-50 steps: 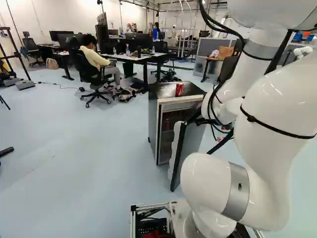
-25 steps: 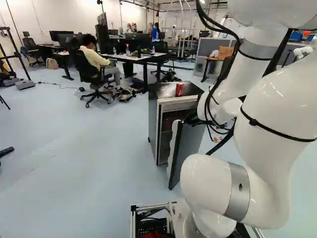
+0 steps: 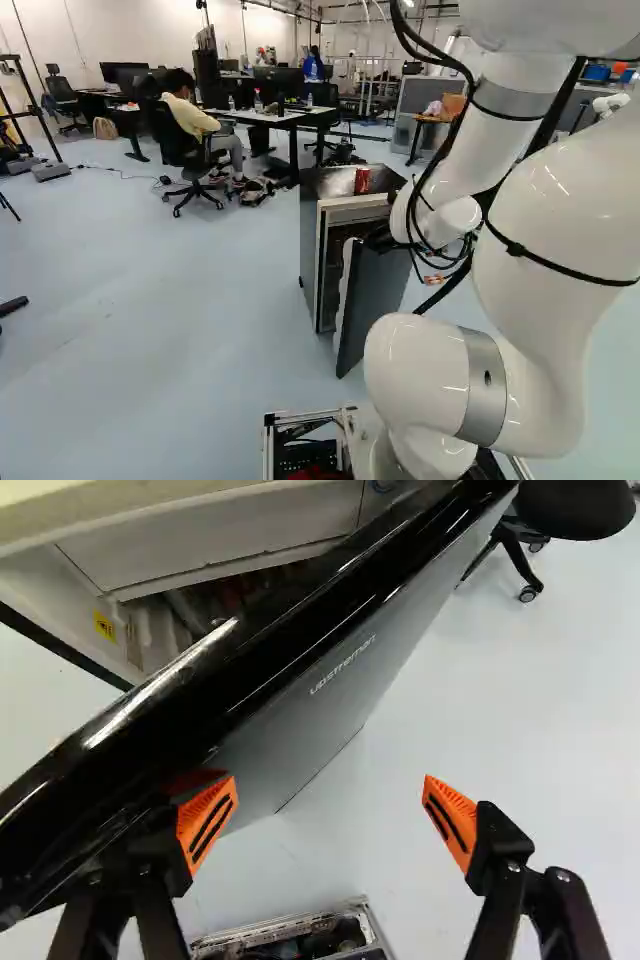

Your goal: Grab a drink from the fridge

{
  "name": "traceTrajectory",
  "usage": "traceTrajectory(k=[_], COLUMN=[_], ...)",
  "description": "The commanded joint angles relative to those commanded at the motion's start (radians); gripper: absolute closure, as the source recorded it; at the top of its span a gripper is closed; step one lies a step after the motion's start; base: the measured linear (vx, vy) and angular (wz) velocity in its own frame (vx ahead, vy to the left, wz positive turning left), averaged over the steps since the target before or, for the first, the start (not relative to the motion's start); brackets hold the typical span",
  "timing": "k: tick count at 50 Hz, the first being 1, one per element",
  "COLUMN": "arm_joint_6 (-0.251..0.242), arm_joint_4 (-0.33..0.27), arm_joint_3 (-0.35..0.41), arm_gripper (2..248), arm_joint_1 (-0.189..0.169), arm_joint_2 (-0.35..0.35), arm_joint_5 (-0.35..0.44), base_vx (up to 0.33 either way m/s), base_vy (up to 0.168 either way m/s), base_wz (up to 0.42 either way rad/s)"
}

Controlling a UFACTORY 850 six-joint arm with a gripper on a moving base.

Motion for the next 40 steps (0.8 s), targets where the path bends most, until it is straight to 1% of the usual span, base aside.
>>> traceTrajectory(k=[16, 40], arm_joint_6=[0.0, 0.0], arm_joint_4=[0.0, 0.0], arm_joint_3=[-0.019, -0.057], arm_gripper=[3, 3], arm_joint_1=[0.03, 0.06], arm_joint_2=[-0.018, -0.053], arm_joint_5=[0.0, 0.0], base_vx=[0.0, 0.0], base_vy=[0.0, 0.0], base_wz=[0.0, 0.0])
